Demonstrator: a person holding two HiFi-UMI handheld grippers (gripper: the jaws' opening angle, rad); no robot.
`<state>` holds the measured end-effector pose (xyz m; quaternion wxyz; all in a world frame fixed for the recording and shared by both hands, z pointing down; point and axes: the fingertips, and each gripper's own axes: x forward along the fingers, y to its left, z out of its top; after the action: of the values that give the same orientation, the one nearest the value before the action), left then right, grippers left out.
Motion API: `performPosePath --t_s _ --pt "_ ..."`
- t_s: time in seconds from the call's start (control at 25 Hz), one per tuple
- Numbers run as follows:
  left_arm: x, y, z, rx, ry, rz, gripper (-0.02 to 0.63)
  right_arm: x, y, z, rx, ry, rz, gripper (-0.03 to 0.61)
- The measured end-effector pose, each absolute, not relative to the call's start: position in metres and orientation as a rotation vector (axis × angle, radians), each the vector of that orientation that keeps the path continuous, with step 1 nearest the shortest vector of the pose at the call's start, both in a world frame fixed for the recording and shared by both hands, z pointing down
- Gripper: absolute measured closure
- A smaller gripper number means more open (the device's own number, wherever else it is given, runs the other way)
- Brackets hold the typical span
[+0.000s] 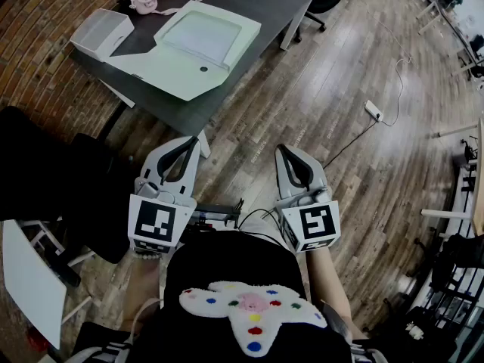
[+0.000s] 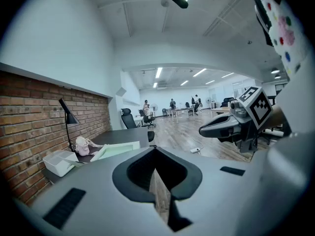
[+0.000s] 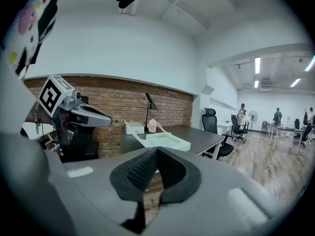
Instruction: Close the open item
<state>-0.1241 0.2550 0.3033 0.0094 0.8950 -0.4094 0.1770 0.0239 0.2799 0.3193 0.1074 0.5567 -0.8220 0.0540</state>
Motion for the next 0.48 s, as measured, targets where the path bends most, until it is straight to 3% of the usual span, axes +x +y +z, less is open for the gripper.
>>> performPosePath --t_s 0.48 --pt "-0.1176 0.2601 0.3028 2.792 -1.285 0.559 0.607 0.0295 0.2830 0.3183 1.639 -2.438 0.168 0.571"
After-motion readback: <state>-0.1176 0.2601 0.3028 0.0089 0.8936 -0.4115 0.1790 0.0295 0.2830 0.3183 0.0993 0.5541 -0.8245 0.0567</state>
